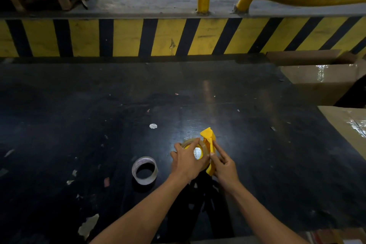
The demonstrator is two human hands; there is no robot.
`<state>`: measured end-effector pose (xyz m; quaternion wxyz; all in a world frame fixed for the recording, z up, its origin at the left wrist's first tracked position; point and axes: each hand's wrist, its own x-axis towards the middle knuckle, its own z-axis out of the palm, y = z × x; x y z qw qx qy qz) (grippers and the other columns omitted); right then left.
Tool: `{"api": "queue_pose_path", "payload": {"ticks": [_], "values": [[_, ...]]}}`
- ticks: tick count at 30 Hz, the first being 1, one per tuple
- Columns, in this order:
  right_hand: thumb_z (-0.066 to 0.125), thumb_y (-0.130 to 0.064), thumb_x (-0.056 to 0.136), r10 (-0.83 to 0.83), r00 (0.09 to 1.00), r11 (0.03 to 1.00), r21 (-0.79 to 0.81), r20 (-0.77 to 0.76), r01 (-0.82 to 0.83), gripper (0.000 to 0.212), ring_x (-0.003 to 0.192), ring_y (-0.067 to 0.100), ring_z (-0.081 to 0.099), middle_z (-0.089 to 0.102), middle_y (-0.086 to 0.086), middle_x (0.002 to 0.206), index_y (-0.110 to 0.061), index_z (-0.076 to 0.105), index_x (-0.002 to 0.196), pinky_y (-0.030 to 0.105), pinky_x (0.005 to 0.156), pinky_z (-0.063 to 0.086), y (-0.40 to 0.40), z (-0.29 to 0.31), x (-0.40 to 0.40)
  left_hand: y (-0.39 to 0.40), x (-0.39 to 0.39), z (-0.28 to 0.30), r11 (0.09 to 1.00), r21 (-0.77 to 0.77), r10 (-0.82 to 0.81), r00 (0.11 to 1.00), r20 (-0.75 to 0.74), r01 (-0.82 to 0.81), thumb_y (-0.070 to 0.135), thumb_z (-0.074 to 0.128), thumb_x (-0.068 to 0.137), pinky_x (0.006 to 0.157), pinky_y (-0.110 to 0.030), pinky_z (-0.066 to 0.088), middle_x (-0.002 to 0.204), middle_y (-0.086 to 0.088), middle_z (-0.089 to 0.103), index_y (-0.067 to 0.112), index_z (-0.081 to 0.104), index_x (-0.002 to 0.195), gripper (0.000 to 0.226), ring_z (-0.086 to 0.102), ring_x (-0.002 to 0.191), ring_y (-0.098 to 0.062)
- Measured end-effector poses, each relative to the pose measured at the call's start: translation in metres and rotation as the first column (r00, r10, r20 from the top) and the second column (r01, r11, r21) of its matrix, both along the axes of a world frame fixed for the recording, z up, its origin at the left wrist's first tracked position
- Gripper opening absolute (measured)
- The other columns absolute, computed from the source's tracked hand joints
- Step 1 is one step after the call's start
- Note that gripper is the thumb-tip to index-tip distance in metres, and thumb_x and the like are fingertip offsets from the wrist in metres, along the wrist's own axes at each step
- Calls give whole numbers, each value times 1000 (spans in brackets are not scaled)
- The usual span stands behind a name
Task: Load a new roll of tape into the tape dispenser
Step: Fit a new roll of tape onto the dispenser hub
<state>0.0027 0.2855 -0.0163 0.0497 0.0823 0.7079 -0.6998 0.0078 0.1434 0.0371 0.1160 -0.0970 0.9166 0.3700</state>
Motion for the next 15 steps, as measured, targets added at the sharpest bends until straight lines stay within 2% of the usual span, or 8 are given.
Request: {"api": "queue_pose_path", "payload": {"ticks": [2,4,7,9,11,15], "values": [[58,-16,97,-3,1000,1000,-20,-19,3,43,51,-4,56,58,-15,65,-31,56,137,12,51,46,-3,1,0,1,-1,2,999,31,21,1000,-13,-20,61,64,89,111,-49,41,150,-12,26,50,37,152,70,30,139,-44],[58,-19,97,-16,999,999,-49,-39,14,42,68,3,63,65,-4,84,-38,56,135,24,63,53,-6,4,0,2,-3,5,996,81,47,998,-33,-44,54,59,95,114,-49,38,148,-13,28,46,38,154,63,30,139,-44],[57,-25,97,-43,997,995,-93,-62,37,43,103,27,69,69,12,117,-46,53,134,45,86,57,-8,9,-3,5,-3,12,993,116,47,996,-80,-37,42,50,103,118,-44,30,147,-15,30,40,38,156,55,31,139,-42],[57,-33,95,-25,996,995,-103,-89,15,44,114,33,65,64,16,128,-47,49,137,52,94,54,-8,17,-5,7,0,16,996,88,23,990,-140,-10,40,47,104,117,-43,30,149,-14,28,38,38,157,53,30,138,-39],[55,-37,97,18,994,993,-110,-107,-30,46,120,27,63,60,6,137,-47,44,140,51,97,53,-8,25,-7,8,2,22,998,61,8,981,-192,4,39,45,105,116,-42,30,150,-14,27,38,35,158,55,29,137,-37],[56,-30,97,105,976,993,-41,-190,-114,54,124,7,59,56,-16,140,-41,36,146,34,98,53,-7,38,-8,10,4,35,996,-25,-91,936,-340,88,32,46,103,110,-39,34,151,-17,26,37,26,162,62,30,130,-34]]}}
